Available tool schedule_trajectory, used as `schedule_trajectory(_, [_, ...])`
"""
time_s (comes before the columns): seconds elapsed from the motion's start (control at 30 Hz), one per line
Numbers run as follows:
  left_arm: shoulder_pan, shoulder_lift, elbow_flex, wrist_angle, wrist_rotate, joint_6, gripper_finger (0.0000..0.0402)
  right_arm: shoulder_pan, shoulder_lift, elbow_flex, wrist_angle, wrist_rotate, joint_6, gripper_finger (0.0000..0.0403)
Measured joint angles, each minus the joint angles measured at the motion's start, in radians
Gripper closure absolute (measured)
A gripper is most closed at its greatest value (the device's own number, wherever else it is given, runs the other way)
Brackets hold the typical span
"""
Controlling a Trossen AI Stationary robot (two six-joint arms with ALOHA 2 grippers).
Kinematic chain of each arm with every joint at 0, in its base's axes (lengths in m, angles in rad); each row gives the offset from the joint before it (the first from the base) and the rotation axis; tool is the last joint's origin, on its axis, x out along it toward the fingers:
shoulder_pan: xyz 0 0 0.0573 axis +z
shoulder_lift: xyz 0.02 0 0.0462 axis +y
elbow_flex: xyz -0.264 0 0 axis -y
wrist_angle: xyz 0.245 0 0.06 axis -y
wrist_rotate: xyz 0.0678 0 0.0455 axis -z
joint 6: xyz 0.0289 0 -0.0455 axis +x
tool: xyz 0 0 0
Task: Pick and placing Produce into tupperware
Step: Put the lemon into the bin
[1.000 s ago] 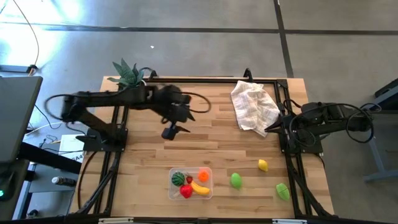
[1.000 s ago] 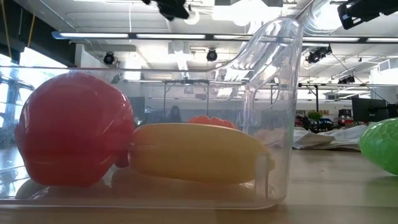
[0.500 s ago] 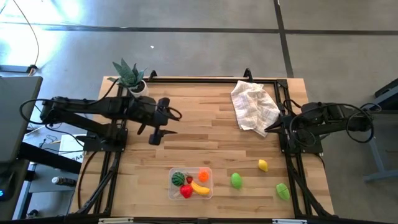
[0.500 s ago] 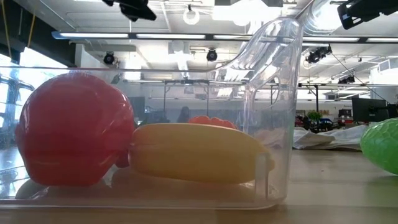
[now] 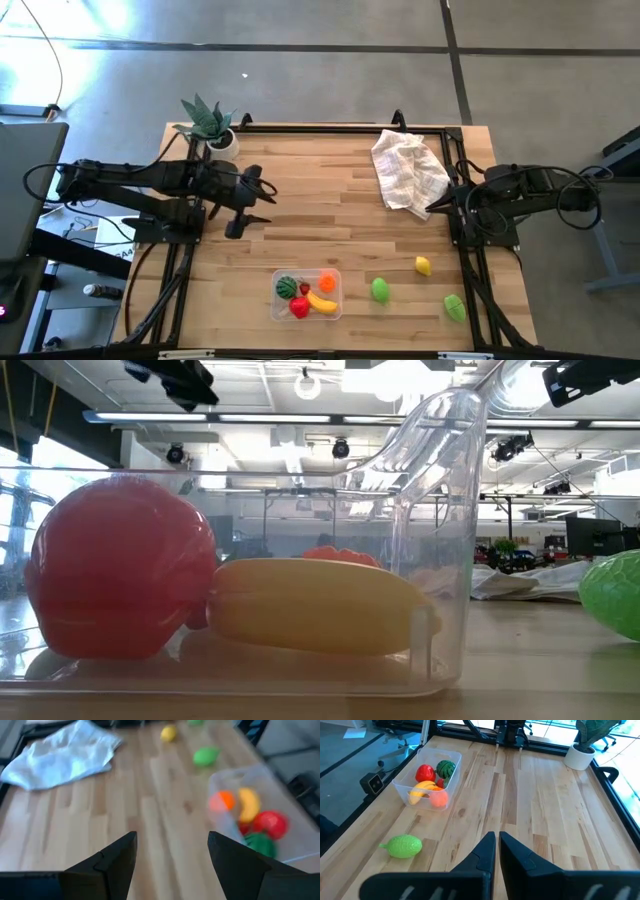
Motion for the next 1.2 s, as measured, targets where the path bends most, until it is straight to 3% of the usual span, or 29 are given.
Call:
schedule_trajectory(0.13, [-0.051,-0.071,-0.011,0.029,0.058,-0.019,0.0169,0.0,0.0,0.0,0.0,0.0,0.0,0.0386])
schedule_trajectory(0.4, [-0.152,-0.117,-0.012,0.017,-0.007,-0.019,0.0169,0.0,0.0,0.0,0.0,0.0,0.0,0.0386])
schedule_trajectory(0.6, [-0.151,-0.088,-0.013,0.028,0.0,-0.023,0.0169,0.0,0.0,0.0,0.0,0.0,0.0,0.0386])
schedule_trajectory(0.77, [-0.152,-0.071,-0.013,-0.028,0.056,0.091,0.0169,0.0,0.0,0.0,0.0,0.0,0.0,0.0386])
schedule_trajectory(1.2, [-0.151,-0.039,-0.012,-0.051,0.05,0.155,0.0169,0.0,0.0,0.0,0.0,0.0,0.0,0.0386])
